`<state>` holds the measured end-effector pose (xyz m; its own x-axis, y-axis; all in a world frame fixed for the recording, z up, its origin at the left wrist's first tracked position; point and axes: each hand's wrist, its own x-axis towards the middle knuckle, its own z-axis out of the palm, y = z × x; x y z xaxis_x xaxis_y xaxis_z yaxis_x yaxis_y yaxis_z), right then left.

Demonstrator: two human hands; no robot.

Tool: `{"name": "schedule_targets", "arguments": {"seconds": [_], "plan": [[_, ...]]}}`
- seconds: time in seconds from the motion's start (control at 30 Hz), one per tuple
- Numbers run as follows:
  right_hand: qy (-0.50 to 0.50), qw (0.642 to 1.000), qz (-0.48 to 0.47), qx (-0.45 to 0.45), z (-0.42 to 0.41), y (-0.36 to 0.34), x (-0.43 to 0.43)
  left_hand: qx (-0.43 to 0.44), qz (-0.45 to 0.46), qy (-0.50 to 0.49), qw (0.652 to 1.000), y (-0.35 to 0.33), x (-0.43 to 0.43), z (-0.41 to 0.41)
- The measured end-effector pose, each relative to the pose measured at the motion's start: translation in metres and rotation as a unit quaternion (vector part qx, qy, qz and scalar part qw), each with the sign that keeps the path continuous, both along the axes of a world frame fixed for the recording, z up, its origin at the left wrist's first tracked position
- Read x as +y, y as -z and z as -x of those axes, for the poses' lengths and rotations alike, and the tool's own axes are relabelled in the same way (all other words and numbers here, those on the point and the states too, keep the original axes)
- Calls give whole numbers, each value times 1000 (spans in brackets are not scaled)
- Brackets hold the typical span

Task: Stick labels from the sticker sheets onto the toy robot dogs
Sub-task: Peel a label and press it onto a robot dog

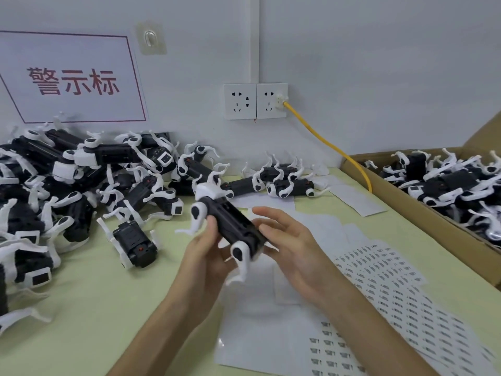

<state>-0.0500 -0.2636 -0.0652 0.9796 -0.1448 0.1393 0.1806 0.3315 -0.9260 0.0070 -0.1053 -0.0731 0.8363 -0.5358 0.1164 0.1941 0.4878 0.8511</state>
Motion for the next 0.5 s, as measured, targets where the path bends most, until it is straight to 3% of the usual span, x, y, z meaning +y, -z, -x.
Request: {"name": "schedule_targets", "arguments": {"seconds": [0.13, 0.27, 0.43, 0.5], "plan": [[75, 989, 128, 22, -1, 5, 2, 43, 17, -61, 997, -5, 10, -8], [186, 914, 360, 32, -2, 14, 5, 85, 29, -147, 985, -10, 23, -18], [91, 824, 559, 4, -2, 28, 22, 115, -52, -214, 969, -10, 37, -36], [61, 806, 589, -1, -1, 32, 28, 112, -87, -221, 965, -9, 40, -40]]}}
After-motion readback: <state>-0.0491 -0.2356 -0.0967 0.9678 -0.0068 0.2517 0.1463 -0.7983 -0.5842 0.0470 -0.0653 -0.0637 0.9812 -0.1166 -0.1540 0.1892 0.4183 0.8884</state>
